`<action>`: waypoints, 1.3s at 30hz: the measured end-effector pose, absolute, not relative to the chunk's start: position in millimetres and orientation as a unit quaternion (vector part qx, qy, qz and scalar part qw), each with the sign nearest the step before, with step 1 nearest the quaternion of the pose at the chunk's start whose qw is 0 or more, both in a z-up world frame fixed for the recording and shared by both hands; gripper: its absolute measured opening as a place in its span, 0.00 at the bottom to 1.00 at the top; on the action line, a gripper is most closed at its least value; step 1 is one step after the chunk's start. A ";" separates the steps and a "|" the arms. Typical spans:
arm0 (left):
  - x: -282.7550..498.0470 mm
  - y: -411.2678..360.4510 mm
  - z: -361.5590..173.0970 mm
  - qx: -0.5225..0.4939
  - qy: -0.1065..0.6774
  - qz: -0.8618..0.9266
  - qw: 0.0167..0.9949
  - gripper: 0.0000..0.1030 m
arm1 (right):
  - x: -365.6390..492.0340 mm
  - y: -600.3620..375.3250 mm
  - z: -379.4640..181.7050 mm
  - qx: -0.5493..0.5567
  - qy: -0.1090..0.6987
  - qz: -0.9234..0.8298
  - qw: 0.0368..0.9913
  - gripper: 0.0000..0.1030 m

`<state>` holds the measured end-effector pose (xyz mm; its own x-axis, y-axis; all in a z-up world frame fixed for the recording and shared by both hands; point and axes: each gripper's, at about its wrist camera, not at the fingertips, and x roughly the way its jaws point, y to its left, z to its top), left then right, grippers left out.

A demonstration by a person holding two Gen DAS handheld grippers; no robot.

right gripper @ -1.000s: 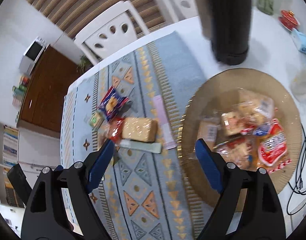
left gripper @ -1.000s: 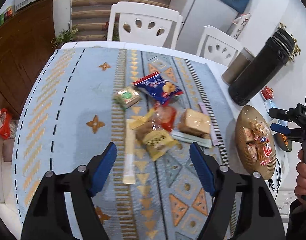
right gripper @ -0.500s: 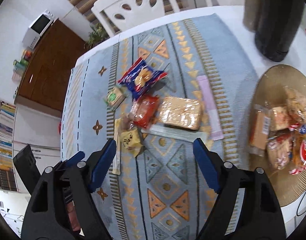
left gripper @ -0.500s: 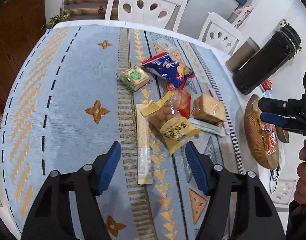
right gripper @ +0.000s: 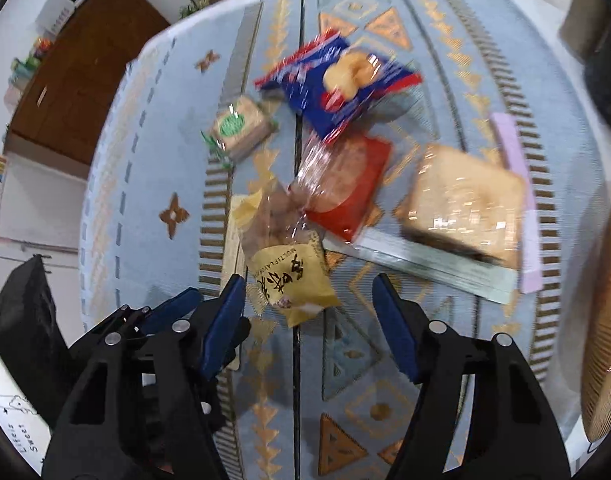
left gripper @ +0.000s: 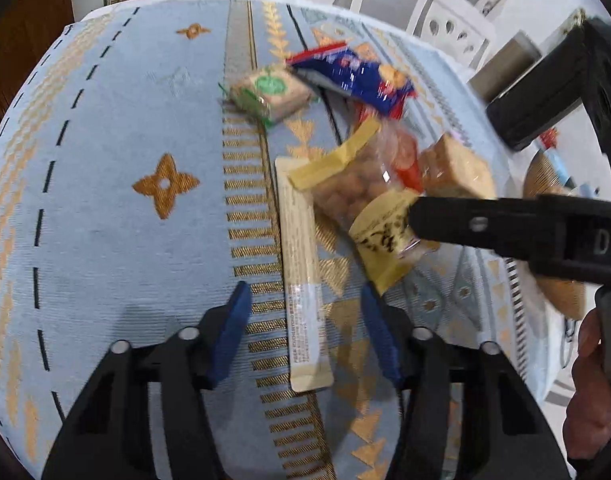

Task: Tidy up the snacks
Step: 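Grasp the yellow peanut bag with the right gripper while the left grasps the beige stick packet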

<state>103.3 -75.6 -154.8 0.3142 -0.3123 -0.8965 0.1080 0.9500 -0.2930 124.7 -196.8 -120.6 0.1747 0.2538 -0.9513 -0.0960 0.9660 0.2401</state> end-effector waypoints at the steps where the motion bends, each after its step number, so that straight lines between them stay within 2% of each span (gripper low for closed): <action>1: 103.2 -77.0 -153.7 -0.084 0.566 -0.130 0.810 0.51 | 125.9 -193.6 -125.7 0.057 0.634 0.114 0.763 0.66; 4: 105.3 -80.5 -154.3 -0.074 0.563 -0.128 0.813 0.51 | 130.1 -185.5 -140.0 0.053 0.643 0.113 0.755 0.65; 9: 102.4 -80.6 -154.8 -0.071 0.558 -0.126 0.817 0.49 | 126.8 -180.9 -143.1 0.057 0.643 0.120 0.754 0.32; 18: 104.9 -82.7 -155.2 -0.052 0.557 -0.102 0.823 0.34 | 94.3 -222.3 -131.3 0.082 0.640 0.098 0.757 0.30; 20: 103.7 -88.7 -155.3 -0.029 0.554 -0.093 0.827 0.24 | 85.2 -235.4 -131.0 0.087 0.643 0.090 0.755 0.30; 21: 103.0 -90.0 -155.4 -0.031 0.555 -0.101 0.825 0.14 | 80.8 -242.9 -131.8 0.094 0.645 0.088 0.753 0.30; 29: 71.8 -84.7 -146.2 -0.073 0.569 -0.149 0.806 0.13 | 52.0 -289.6 -135.5 0.136 0.659 0.089 0.734 0.31; 34: 52.4 -93.8 -149.3 -0.058 0.583 -0.143 0.798 0.15 | 38.1 -298.0 -139.4 0.124 0.662 0.102 0.732 0.37; 35: 51.7 -96.1 -150.5 -0.056 0.584 -0.138 0.798 0.15 | 36.4 -299.9 -138.9 0.122 0.661 0.101 0.734 0.48; 36: 51.8 -99.2 -151.3 -0.052 0.585 -0.133 0.799 0.19 | 35.4 -300.8 -137.0 0.118 0.659 0.101 0.736 0.64; 37: 52.2 -101.2 -152.5 -0.050 0.586 -0.128 0.799 0.31 | 34.6 -301.7 -133.6 0.112 0.653 0.101 0.742 0.70; 38: 51.4 -103.5 -151.6 -0.048 0.584 -0.125 0.801 0.38 | 33.1 -302.1 -128.6 0.100 0.644 0.099 0.752 0.77; 39: 50.9 -107.4 -150.7 -0.042 0.580 -0.121 0.804 0.53 | 31.8 -303.4 -126.5 0.092 0.640 0.099 0.756 0.78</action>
<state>50.9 -107.4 -150.7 0.2966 -0.2435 -0.9234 0.1468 0.9671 -0.2078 31.8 -303.4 -126.5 0.1606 0.2678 -0.9500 -0.0327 0.9634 0.2660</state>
